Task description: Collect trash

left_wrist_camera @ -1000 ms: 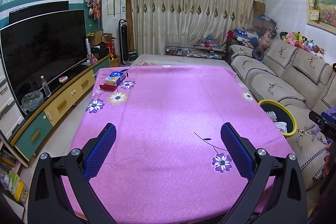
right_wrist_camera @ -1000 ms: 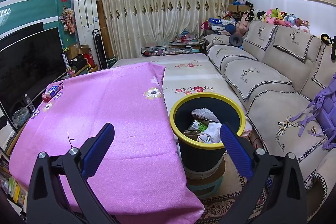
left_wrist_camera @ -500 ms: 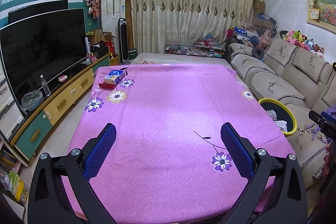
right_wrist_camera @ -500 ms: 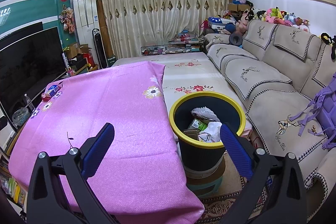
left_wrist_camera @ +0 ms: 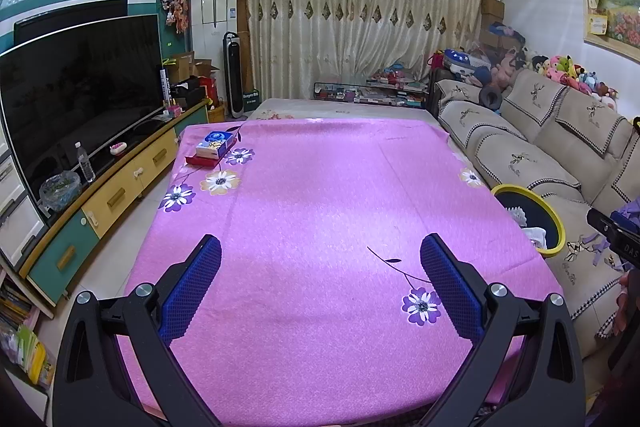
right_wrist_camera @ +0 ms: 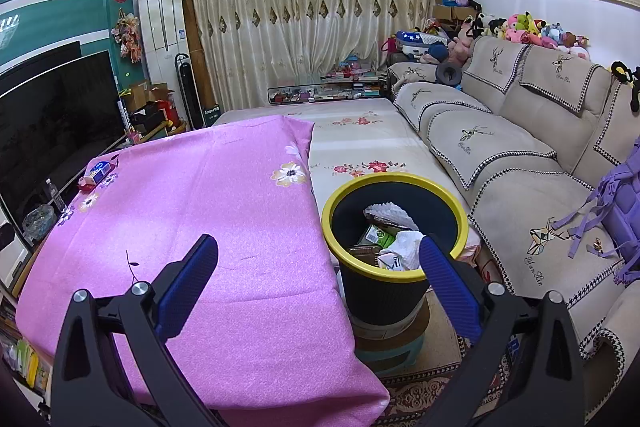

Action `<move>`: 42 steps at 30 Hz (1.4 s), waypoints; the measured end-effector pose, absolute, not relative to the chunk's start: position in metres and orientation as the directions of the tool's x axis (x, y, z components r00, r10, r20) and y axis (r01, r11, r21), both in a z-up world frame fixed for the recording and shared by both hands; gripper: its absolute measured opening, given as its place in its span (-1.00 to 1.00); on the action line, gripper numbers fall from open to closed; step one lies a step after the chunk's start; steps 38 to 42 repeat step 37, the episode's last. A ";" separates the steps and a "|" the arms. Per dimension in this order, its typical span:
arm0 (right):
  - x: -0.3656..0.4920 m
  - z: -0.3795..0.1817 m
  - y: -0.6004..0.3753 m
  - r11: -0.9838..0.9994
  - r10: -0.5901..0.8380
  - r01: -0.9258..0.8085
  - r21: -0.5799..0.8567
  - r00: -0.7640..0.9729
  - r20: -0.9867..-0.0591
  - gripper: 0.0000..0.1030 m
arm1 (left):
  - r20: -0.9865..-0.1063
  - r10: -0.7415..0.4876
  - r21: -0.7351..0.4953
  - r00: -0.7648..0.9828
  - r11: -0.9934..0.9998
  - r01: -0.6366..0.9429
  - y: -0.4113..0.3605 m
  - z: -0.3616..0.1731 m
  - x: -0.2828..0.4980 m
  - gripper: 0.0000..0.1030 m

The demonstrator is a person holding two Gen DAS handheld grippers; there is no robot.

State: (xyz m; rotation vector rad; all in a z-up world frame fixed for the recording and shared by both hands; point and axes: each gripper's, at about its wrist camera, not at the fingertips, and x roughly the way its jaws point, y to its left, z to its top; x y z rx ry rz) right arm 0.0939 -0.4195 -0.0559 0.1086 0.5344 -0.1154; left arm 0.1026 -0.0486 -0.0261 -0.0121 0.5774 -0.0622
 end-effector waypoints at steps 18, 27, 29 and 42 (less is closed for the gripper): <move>0.094 -0.054 -0.420 0.988 -0.081 0.138 0.073 0.853 -0.515 0.86 | -0.557 -0.065 -0.025 0.828 0.998 0.061 -0.052 -0.033 0.105 0.91; 0.091 -0.061 -0.419 0.988 -0.071 0.133 0.083 0.850 -0.523 0.86 | -0.558 -0.056 -0.030 0.828 0.998 0.048 -0.046 -0.036 0.110 0.90; 0.094 -0.061 -0.418 0.988 -0.056 0.122 0.091 0.849 -0.526 0.86 | -0.581 -0.079 -0.058 0.810 0.997 0.056 -0.042 -0.037 0.118 0.91; 0.175 -0.075 -0.380 0.994 0.074 -0.010 0.109 0.794 -0.603 0.86 | -0.690 -0.044 -0.060 0.722 0.998 0.004 -0.020 -0.071 0.214 0.91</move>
